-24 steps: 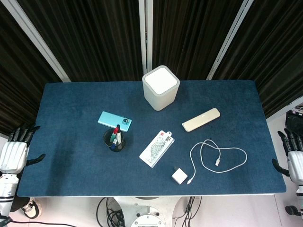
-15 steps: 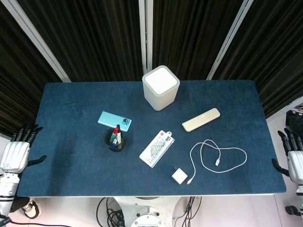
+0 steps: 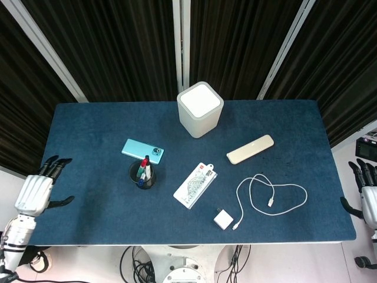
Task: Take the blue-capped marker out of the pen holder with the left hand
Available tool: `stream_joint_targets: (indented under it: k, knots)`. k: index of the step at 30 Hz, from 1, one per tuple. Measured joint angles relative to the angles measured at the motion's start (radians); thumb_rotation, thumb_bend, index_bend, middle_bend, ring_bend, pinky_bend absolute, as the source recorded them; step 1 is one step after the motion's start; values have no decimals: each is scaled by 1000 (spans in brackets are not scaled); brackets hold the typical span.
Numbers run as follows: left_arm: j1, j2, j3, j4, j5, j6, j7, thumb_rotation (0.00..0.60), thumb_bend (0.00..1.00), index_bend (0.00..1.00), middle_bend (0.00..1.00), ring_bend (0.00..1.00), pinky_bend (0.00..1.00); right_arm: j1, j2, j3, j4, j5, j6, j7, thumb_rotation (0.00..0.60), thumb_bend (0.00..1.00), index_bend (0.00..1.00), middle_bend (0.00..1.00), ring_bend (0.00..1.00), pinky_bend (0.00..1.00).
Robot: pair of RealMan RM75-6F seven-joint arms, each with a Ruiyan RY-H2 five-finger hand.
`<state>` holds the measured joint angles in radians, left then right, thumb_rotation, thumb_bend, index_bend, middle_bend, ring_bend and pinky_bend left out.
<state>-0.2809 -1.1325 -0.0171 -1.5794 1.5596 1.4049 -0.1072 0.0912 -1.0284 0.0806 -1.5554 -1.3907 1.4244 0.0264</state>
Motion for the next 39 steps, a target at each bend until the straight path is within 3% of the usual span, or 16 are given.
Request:
stream_joint_targets:
  k: [7,21,30,39]
  knots:
    - [-76,19,-22,-132,30,-86,145,600,126,252,342,249,493,8,39,33,-67,23,5,-9,600,212,0,0,0,0]
    - [-208,-71,-53,-255,-13,-286,388,600,146,314,357,358,567,15,100,60,-144,31,3,6,600,212,0,0,0,0]
    - [-270,-173,-87,-193,-54,-322,512,600,159,319,385,383,582,18,95,60,-144,38,-3,-9,600,212,0,0,0,0]
    - [-304,-274,-99,-76,-68,-315,574,600,192,386,469,497,644,24,96,55,-138,51,-31,-9,600,212,0,0,0,0]
